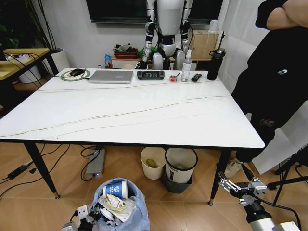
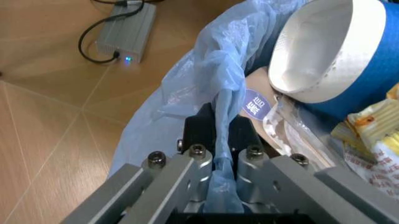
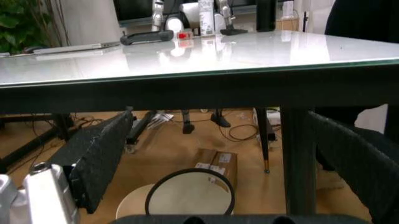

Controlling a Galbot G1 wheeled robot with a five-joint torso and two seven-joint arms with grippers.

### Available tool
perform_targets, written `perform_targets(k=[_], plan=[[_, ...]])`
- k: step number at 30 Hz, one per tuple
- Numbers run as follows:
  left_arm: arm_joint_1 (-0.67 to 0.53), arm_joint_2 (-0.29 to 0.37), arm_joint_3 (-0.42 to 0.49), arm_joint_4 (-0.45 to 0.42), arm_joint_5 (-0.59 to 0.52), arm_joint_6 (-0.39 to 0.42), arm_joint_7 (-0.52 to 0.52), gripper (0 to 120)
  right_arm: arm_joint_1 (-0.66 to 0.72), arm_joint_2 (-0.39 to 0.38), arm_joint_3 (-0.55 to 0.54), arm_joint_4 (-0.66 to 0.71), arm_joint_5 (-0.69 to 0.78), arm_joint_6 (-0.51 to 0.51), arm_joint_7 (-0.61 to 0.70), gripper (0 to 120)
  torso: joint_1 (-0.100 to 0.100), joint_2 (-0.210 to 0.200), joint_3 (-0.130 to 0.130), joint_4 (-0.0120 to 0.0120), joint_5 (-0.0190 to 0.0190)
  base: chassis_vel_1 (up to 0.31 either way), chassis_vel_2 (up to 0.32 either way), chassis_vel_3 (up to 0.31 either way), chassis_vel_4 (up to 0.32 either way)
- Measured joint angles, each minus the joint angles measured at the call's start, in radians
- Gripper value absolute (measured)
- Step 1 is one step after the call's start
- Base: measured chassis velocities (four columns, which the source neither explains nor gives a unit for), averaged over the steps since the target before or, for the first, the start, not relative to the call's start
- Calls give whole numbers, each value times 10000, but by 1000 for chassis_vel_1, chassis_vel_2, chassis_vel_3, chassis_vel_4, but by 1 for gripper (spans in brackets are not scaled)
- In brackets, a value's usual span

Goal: Pick up the trash bin and place the trash from the table into it.

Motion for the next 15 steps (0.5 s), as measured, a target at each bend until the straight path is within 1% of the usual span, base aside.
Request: perform_targets(k=[5, 12, 15], plan=[[-308, -5, -26, 508, -5, -21, 58, 0, 0, 0, 0, 0, 0, 0, 0, 100, -111, -258, -145, 0, 0, 0, 0, 0, 0], [-669, -27, -38, 1105, 28, -73, 111, 0, 0, 0, 0, 0, 0, 0, 0, 100, -212, -505, -294, 1, 0, 0, 0, 0, 0], [-924, -34, -44, 1505, 61, -129, 162, 0, 0, 0, -1, 0, 0, 0, 0, 100, -273, -664, -390, 0, 0, 0, 0, 0, 0]])
